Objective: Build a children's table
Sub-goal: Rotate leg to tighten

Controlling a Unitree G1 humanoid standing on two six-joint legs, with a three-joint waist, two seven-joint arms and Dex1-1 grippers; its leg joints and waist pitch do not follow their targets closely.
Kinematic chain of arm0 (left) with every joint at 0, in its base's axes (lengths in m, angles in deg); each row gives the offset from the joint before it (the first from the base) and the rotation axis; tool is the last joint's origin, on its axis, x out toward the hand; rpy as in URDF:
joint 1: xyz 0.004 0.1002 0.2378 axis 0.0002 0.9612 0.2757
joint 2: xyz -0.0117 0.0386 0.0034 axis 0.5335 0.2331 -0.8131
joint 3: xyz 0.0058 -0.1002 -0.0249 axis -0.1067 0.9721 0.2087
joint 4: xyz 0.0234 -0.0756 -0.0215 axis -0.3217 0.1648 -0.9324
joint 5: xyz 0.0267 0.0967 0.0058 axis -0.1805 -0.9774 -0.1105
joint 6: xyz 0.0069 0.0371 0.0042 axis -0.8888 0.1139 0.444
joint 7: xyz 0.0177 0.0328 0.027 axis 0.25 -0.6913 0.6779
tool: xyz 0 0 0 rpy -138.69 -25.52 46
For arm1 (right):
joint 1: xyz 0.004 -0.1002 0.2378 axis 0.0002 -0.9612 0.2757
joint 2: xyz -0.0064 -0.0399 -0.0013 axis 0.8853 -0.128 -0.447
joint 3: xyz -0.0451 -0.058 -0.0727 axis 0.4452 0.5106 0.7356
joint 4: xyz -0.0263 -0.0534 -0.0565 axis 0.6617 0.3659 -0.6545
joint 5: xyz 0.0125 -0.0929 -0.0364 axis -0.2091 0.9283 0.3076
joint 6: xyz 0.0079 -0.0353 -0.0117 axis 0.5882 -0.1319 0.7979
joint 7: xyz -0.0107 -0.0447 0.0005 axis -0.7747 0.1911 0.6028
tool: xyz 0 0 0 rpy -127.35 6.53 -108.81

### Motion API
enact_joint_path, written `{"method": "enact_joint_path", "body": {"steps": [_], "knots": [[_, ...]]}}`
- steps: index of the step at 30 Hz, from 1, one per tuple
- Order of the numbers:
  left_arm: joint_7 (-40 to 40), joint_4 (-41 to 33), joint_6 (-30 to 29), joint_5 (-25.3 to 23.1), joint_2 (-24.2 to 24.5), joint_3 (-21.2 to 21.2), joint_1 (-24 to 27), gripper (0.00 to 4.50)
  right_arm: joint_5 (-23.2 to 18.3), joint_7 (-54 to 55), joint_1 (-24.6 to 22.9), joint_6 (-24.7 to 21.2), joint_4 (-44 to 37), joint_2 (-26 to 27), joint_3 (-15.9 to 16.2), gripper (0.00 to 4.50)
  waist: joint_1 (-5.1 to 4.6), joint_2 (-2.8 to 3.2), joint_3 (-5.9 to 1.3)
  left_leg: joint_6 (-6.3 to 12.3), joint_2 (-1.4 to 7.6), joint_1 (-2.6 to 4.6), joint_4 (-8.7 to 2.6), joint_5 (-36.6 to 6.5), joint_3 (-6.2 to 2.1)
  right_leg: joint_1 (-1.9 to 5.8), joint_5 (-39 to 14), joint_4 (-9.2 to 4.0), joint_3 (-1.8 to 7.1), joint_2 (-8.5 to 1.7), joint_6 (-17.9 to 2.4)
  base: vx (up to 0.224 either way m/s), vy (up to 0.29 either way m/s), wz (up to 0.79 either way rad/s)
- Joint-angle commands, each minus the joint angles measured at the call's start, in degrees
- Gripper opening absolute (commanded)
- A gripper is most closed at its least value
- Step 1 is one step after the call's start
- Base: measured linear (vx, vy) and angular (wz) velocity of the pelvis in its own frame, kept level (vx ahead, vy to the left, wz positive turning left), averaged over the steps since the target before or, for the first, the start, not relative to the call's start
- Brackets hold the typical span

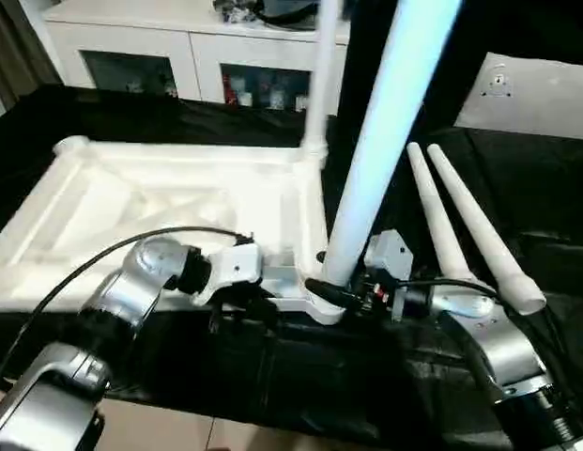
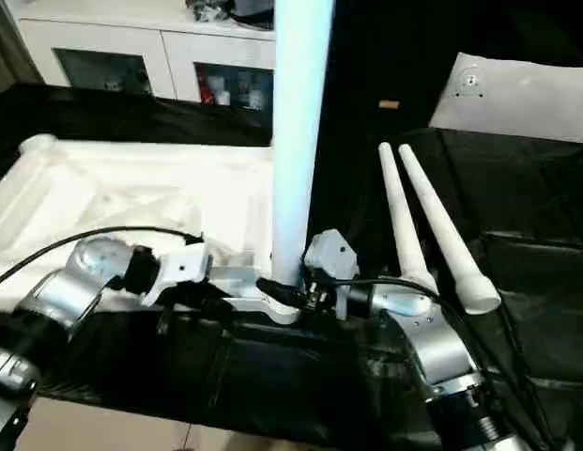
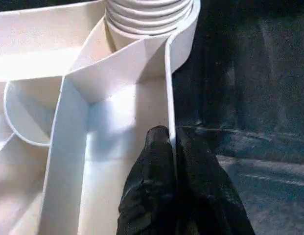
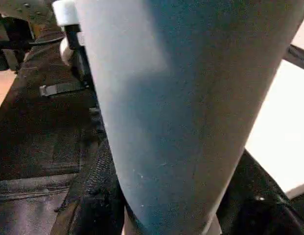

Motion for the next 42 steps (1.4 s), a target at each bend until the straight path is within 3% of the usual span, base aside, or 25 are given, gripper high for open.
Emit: {"method": "enact_joint_path", "body": {"steps": [1,6,15,19,22,23,24,26,27,28,29,31,32,37,38,42], "knots": [[-1.3,-0.6,2.2,-1.0,-1.8,-0.6,-2.7,0.0,1.9,-4.4,-3.6,-3.7,5.2,0.8,9.3,1.9,-0.6,0.58,-1.57,3.4,4.05,-1.08,-4.76,-4.8,-0.65,3.02,-6.8,-3.72,3.57,-5.33,-14.1,0.0,0.0,0.0],[-1.3,0.9,3.0,-1.2,-0.5,0.0,-2.2,0.0,2.4,-3.5,-4.0,-2.9,5.8,1.6,8.5,1.9,-0.69,0.55,-1.22,2.36,4.2,-1.06,-5.16,-8.2,-0.72,2.95,-12.5,-4.29,3.7,-5.5,-13.3,0.0,0.0,0.0],[-1.5,1.2,2.5,-0.6,-0.1,1.4,-1.2,0.0,2.6,-0.7,-4.8,-2.4,6.6,3.4,6.7,1.9,-0.93,0.93,-0.77,1.43,4.49,-0.97,-5.63,-11.0,-0.74,2.64,-17.1,-4.85,3.59,-5.69,-12.2,0.0,0.0,0.0],[-4.0,-4.4,-3.3,2.1,0.3,4.1,2.3,0.0,3.6,6.3,-3.9,-1.8,9.2,6.5,3.6,1.9,-1.41,1.05,-0.59,0.41,4.79,-1.13,-6.07,-12.6,-0.98,2.51,-20.5,-4.96,3.63,-6.01,-11.7,0.0,0.0,0.0],[-8.5,-16.5,-11.9,4.4,1.5,7.3,9.9,0.0,4.3,14.4,-2.3,-1.1,12.4,10.2,0.1,1.9,-2.3,1.14,-0.34,-0.32,4.77,-1.66,-6.35,-14.5,-1.38,2.44,-24.5,-5.03,3.57,-6.01,-10.9,0.0,0.0,0.0],[-9.6,-20.2,-14.1,4.6,1.7,7.9,12.3,0.0,4.6,16.1,-1.7,-0.8,13.3,11.0,-0.4,1.9,-2.83,1.2,-0.23,-0.2,4.69,-1.67,-6.37,-14.7,-1.34,2.22,-24.6,-5.23,3.59,-5.76,-10.7,0.0,0.0,0.0],[-11.8,-26.3,-18.2,5.0,1.6,8.8,16.1,0.0,5.1,19.0,-0.5,-0.4,14.9,12.4,-1.2,1.9,-3.55,0.75,-0.48,-0.08,4.71,-2.0,-6.32,-13.8,-1.36,2.49,-22.7,-4.92,3.56,-5.67,-11.3,0.0,0.0,0.0],[-13.0,-29.5,-20.6,5.3,1.2,9.3,18.1,0.0,5.3,20.5,0.2,-0.3,15.9,13.2,-1.7,1.9,-4.3,1.15,-0.56,0.41,4.54,-2.15,-6.07,-12.4,-1.18,2.54,-20.3,-4.76,3.56,-5.54,-12.3,0.0,0.0,0.0],[-13.4,-30.5,-21.4,5.2,1.0,9.5,18.8,0.0,5.5,21.1,0.5,-0.1,16.3,13.5,-1.8,1.9,-4.45,1.19,-0.33,1.15,4.31,-1.88,-5.91,-12.5,-0.84,2.04,-20.4,-5.11,3.55,-5.24,-12.5,0.0,0.0,0.0],[-15.4,-34.4,-24.0,4.5,-0.2,9.6,21.1,0.0,6.3,24.1,2.2,0.7,18.6,14.7,-2.5,1.9,-4.47,0.69,-0.35,1.43,4.28,-1.67,-5.85,-13.0,-0.64,1.89,-21.5,-5.31,3.58,-5.18,-12.3,0.0,0.0,0.0],[-15.9,-35.5,-24.7,4.2,-0.6,9.5,21.7,0.0,6.5,25.0,2.7,0.8,19.3,15.0,-2.8,1.9,-4.53,0.59,-0.42,1.78,4.18,-2.28,-5.88,-12.0,-0.92,2.38,-22.7,-5.02,3.58,-5.48,-12.1,0.0,0.0,0.0],[-18.1,-39.1,-28.2,3.8,-2.1,9.4,23.1,0.0,6.9,27.5,4.2,1.4,21.3,16.1,-3.6,1.9,-4.58,0.72,-0.37,2.02,4.2,-2.09,-5.85,-11.5,-0.8,2.05,-23.8,-5.37,3.62,-5.31,-11.3,0.0,0.0,0.0],[-18.8,-40.0,-29.3,3.8,-2.7,9.2,23.3,0.0,6.9,28.0,4.5,1.4,21.7,16.4,-3.8,1.9,-4.61,0.35,-0.4,2.23,4.26,-2.04,-5.87,-10.6,-0.76,2.07,-22.4,-5.1,3.65,-5.26,-11.6,0.0,0.0,0.0],[-23.6,-43.6,-35.0,3.1,-5.3,8.3,23.1,0.0,6.3,31.5,6.0,1.7,24.4,17.8,-5.5,1.9,-4.39,0.61,-0.7,2.93,4.1,-1.91,-5.58,-7.2,-0.37,2.3,-14.9,-4.63,3.5,-4.94,-13.5,0.0,0.0,0.0],[-24.2,-43.9,-35.6,2.8,-5.7,8.0,22.9,0.0,6.0,32.2,6.2,1.9,24.9,18.2,-6.2,1.9,-4.38,-0.02,-0.81,3.41,4.06,-1.97,-5.44,-5.8,-0.29,2.49,-13.1,-4.37,3.54,-4.98,-13.7,0.0,0.0,0.0],[-25.0,-44.0,-36.9,1.7,-6.4,7.2,22.2,0.0,5.3,33.6,6.4,2.2,26.0,19.0,-7.1,1.9,-4.16,0.1,-0.71,3.88,4.01,-1.84,-5.41,-5.5,-0.15,2.44,-12.9,-4.56,3.43,-4.97,-13.9,0.0,0.0,0.0]]}}
